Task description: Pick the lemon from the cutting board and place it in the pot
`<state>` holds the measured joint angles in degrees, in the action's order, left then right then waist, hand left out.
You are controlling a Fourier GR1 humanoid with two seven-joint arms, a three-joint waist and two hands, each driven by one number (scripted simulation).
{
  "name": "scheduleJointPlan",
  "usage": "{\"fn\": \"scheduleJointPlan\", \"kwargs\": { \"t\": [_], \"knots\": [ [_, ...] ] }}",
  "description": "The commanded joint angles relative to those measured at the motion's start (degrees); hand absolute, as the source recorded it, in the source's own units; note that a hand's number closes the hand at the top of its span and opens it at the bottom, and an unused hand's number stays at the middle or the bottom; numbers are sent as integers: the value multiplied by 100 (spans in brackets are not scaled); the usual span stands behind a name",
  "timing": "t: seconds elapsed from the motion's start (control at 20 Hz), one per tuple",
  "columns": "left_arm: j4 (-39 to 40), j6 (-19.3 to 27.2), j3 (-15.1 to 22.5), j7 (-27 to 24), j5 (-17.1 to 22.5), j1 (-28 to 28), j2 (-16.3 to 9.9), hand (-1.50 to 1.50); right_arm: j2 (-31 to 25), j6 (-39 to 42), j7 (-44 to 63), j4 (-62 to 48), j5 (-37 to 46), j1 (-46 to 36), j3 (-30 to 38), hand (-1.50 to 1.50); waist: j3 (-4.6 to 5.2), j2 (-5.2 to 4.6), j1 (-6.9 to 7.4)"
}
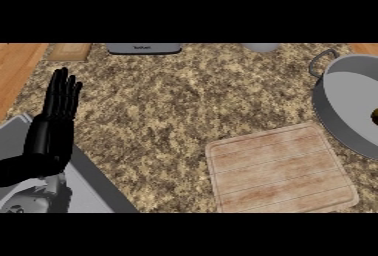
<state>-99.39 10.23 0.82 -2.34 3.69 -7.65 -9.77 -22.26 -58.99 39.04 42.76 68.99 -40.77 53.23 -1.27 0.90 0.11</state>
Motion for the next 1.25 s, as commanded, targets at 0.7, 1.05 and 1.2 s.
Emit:
{"fn": "scheduleJointPlan", "kwargs": {
  "t": [0.7, 1.05, 1.2],
  "knots": [
    [533, 54, 306, -76, -211, 790, 566, 0, 897, -424, -1204, 2334, -1766, 2017, -351, -150, 130, -57, -188],
    [352, -30, 156, 10, -191, 814, 487, 0, 1348, -691, -1290, 3618, -2156, 2831, -203, -150, 131, -54, -187],
    [411, -144, 121, -136, -132, 1004, 505, 0, 1467, -542, -1289, 4064, -2279, 3177, -130, -150, 138, -53, -200]
  ]
}}
